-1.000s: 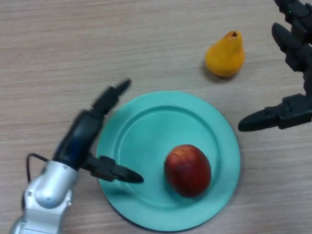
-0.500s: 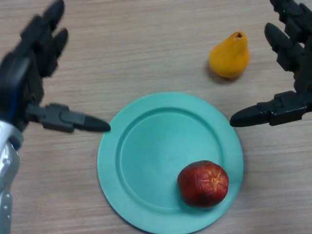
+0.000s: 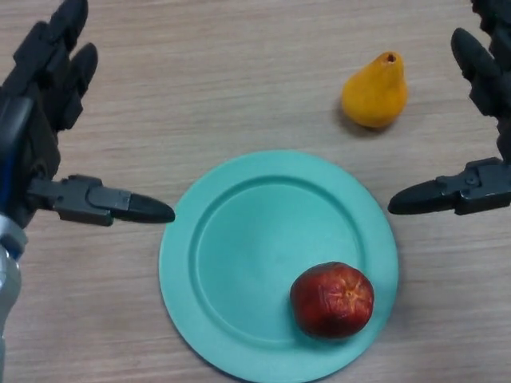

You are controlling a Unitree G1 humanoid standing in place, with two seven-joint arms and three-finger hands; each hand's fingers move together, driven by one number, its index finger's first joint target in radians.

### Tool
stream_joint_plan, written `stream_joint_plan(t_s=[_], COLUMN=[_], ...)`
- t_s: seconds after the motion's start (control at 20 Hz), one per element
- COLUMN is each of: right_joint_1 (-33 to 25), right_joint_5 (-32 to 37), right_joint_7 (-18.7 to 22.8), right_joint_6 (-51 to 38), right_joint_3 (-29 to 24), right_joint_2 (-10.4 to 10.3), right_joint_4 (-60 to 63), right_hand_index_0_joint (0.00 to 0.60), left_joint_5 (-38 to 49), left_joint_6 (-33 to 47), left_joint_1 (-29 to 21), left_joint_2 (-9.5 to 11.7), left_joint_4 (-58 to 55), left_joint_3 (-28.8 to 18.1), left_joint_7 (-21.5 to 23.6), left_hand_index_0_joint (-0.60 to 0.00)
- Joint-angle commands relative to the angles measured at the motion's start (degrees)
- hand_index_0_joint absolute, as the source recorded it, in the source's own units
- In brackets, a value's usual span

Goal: Pick up the red apple and place it on the plate

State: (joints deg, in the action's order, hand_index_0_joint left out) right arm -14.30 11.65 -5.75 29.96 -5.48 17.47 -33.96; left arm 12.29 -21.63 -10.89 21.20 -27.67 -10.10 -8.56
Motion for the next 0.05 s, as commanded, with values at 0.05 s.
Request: stream_joint_plan(t_s=[0.05], right_joint_1=[-1.62], right_joint_5=[1.27], right_joint_7=[-1.05], right_joint_6=[-6.58], right_joint_3=[-2.92], right_joint_2=[1.6], right_joint_4=[-4.53], right_hand_index_0_joint=[0.0], left_joint_5=[-0.84], left_joint_6=[8.07], left_joint_1=[-1.96], left_joint_2=[1.97], left_joint_4=[-4.37], left_joint_3=[-6.35], left_joint_7=[-0.64], left_hand_index_0_joint=[0.0])
